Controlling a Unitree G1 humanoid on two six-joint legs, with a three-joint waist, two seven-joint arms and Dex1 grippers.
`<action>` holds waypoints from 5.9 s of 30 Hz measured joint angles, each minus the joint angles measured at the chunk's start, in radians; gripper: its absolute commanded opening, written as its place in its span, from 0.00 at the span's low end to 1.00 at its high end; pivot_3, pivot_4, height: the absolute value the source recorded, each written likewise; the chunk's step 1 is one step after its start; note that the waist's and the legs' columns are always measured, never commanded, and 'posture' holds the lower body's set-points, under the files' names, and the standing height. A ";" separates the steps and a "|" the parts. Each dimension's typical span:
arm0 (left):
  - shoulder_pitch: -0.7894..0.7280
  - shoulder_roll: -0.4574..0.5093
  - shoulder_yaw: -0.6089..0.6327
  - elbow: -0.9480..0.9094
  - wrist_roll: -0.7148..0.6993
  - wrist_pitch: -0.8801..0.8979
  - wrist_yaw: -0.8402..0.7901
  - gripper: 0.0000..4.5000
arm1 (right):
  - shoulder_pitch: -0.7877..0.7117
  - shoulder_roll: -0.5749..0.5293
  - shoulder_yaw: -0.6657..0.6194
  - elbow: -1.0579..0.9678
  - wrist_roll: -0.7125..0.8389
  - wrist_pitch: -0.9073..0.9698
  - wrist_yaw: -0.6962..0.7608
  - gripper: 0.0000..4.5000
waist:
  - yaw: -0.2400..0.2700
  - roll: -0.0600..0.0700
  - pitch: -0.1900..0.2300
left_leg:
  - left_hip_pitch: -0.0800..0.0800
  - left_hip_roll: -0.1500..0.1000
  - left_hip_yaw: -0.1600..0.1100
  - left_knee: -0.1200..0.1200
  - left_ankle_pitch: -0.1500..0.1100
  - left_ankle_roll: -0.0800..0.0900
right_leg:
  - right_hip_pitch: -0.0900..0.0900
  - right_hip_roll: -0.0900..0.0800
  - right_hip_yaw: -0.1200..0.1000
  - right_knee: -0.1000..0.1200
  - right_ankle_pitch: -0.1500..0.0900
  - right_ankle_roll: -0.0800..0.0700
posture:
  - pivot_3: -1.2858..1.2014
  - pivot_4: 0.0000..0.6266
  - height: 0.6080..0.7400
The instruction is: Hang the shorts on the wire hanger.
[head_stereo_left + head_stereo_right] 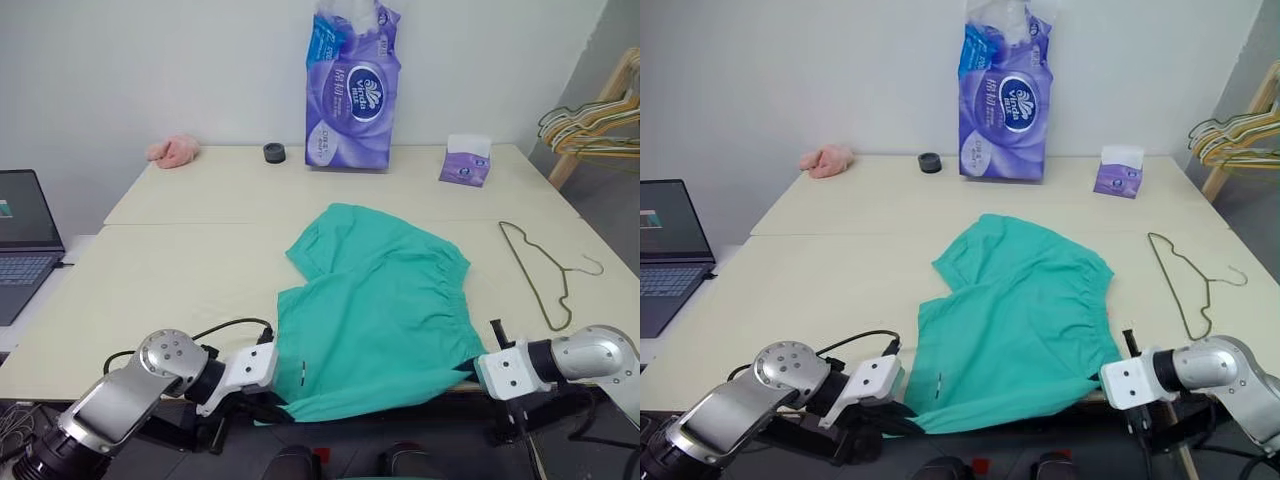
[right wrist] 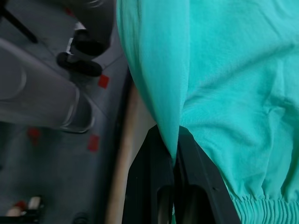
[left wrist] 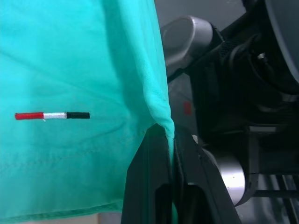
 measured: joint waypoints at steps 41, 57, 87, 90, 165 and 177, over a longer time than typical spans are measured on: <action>-0.340 -0.370 0.060 0.027 -0.105 0.148 0.316 0.99 | -0.229 0.246 -0.528 0.407 0.235 0.969 -0.536 0.84 | -0.035 0.002 -0.002 | -0.001 -0.001 0.001 -0.001 -0.001 0.000 | 0.000 0.002 0.004 0.000 0.004 -0.002 | 0.48 0.05 1.00; -0.361 -0.377 0.022 0.028 -0.103 0.143 0.314 1.00 | -0.505 0.264 -0.378 0.888 0.156 0.961 -0.489 0.42 | -0.057 -0.003 -0.005 | 0.009 -0.002 -0.001 -0.001 -0.002 0.002 | 0.012 0.003 0.003 -0.005 0.005 0.001 | 0.48 0.04 1.00; -0.633 -0.478 0.274 0.545 -0.121 0.131 0.489 1.00 | -0.208 0.208 -0.183 0.159 -0.145 0.474 -0.608 0.01 | -0.080 -0.003 -0.012 | 0.007 -0.002 0.000 -0.001 -0.006 -0.001 | 0.009 0.001 0.004 -0.004 -0.001 0.009 | 0.46 0.05 1.00; -0.648 -0.398 0.262 0.608 -0.123 0.130 0.360 1.00 | -0.192 0.205 -0.137 0.103 -0.200 0.384 -0.604 0.01 | -0.085 -0.002 -0.011 | 0.008 -0.002 0.000 -0.001 -0.008 -0.001 | 0.009 0.001 0.005 -0.004 0.000 0.008 | 0.46 0.05 1.00; -0.520 -0.308 -0.031 0.484 0.167 -0.182 0.008 0.00 | -0.153 -0.039 -0.218 -0.355 0.443 0.840 -0.183 0.69 | -0.084 -0.005 0.002 | 0.007 -0.001 -0.001 0.000 -0.009 0.000 | 0.009 -0.001 0.003 -0.003 -0.003 0.005 | 0.45 0.06 1.00; -0.526 -0.311 -0.046 0.432 0.177 -0.180 0.007 0.00 | -0.331 -0.021 0.000 -0.334 0.425 1.056 -0.172 0.55 | -0.085 -0.005 0.002 | -0.004 -0.001 -0.002 0.001 -0.009 0.000 | -0.003 -0.001 0.001 -0.002 -0.001 0.003 | 0.45 0.06 1.00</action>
